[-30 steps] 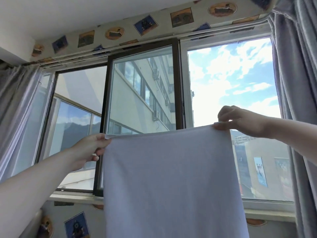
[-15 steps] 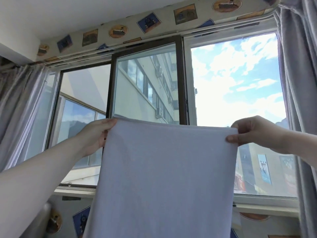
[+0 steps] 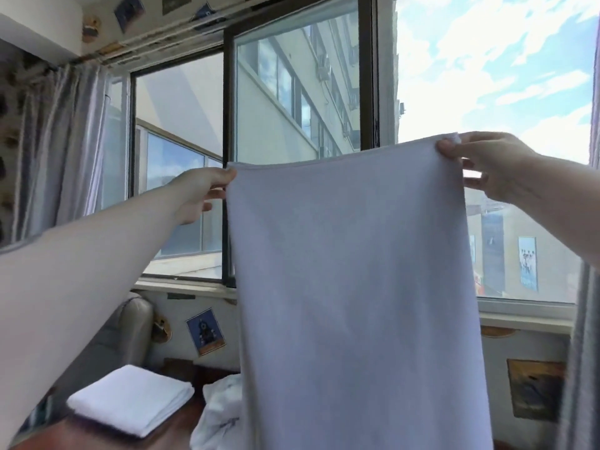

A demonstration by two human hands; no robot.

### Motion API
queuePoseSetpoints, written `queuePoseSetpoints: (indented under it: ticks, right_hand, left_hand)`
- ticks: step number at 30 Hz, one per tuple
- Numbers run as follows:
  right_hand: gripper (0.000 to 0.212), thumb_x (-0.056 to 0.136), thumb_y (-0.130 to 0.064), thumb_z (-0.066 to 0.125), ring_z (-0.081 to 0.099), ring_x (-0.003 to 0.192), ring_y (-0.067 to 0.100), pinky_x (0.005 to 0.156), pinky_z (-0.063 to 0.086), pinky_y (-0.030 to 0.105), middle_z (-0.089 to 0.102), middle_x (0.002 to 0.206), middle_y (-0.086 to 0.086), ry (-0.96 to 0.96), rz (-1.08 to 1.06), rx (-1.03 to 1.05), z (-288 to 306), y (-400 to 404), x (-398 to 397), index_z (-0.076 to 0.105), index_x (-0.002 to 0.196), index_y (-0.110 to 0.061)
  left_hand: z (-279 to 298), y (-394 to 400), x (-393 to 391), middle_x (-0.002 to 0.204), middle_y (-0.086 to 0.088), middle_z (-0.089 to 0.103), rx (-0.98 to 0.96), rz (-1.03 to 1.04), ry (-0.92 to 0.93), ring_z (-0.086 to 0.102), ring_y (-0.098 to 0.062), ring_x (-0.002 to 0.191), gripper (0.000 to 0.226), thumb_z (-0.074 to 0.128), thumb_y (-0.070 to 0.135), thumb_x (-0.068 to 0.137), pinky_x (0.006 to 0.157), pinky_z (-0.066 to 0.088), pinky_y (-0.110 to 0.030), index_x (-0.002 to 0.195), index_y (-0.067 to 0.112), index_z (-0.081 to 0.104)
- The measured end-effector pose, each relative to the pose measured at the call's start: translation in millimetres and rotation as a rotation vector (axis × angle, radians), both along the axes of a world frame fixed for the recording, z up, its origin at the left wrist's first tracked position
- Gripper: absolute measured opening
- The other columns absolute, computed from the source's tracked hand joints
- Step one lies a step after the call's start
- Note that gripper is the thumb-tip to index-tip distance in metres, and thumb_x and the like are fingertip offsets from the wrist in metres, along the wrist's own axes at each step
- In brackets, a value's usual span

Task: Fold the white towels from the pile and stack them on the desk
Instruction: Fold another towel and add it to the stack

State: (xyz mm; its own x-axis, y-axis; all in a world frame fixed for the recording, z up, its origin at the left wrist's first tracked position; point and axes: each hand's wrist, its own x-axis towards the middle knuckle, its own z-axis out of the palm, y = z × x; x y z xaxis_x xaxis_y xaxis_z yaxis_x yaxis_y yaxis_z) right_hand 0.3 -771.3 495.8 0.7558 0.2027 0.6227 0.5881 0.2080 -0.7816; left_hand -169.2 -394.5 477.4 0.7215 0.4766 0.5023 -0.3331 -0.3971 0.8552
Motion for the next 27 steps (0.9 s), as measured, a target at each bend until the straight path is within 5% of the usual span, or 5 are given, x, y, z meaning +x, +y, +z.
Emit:
queuePoseSetpoints:
  ticks: [3, 8, 17, 23, 27]
  right_hand:
    - [0.018, 0.083, -0.017, 0.077, 0.060, 0.092, 0.016, 0.071, 0.049, 0.024, 0.062, 0.102, 0.003, -0.013, -0.045, 0.003, 3, -3, 1, 0.059, 0.079, -0.020]
    - [0.021, 0.079, -0.025, 0.081, 0.045, 0.076, 0.012, 0.062, 0.035, 0.024, 0.053, 0.090, -0.001, 0.037, -0.143, -0.124, -5, -23, 12, 0.061, 0.079, -0.022]
    - [0.016, 0.087, -0.013, 0.072, 0.032, 0.058, 0.016, 0.053, 0.024, 0.027, 0.044, 0.072, 0.004, 0.112, -0.249, -0.146, -35, -61, 46, 0.060, 0.078, -0.014]
    - [0.013, 0.086, -0.011, 0.073, 0.041, 0.057, 0.014, 0.051, 0.030, 0.023, 0.050, 0.067, 0.001, -0.034, -0.338, -0.066, 19, -64, 58, 0.063, 0.078, -0.015]
    - [0.006, 0.089, -0.017, 0.065, 0.051, 0.069, 0.018, 0.057, 0.039, 0.025, 0.060, 0.081, 0.003, -0.162, -0.339, -0.042, 51, 5, 56, 0.068, 0.085, -0.020]
  left_hand:
    - [-2, -12, 1, 0.070, 0.013, 0.052, -0.017, 0.079, 0.025, 0.034, -0.008, 0.056, 0.014, 0.063, 0.032, 0.093, 0.054, 0.022, -0.023, 0.082, 0.025, 0.056]
    - [-11, -29, 0, 0.068, 0.007, 0.052, -0.114, -0.038, 0.052, 0.039, -0.005, 0.043, 0.016, 0.061, 0.026, 0.094, 0.038, 0.024, -0.015, 0.081, 0.021, 0.053]
    - [-52, -106, 12, 0.050, 0.000, 0.049, -0.355, -0.302, -0.070, 0.044, -0.009, 0.040, 0.017, 0.054, 0.020, 0.096, 0.046, 0.037, -0.019, 0.081, 0.012, 0.055]
    - [-46, -171, 2, 0.055, 0.002, 0.045, -0.439, -0.453, -0.271, 0.041, -0.007, 0.038, 0.009, 0.058, 0.016, 0.092, 0.036, 0.035, -0.017, 0.084, 0.012, 0.057]
    - [-64, -177, -21, 0.055, 0.005, 0.042, -0.539, -0.399, -0.394, 0.036, -0.005, 0.036, 0.011, 0.057, 0.018, 0.094, 0.034, 0.031, -0.015, 0.083, 0.015, 0.055]
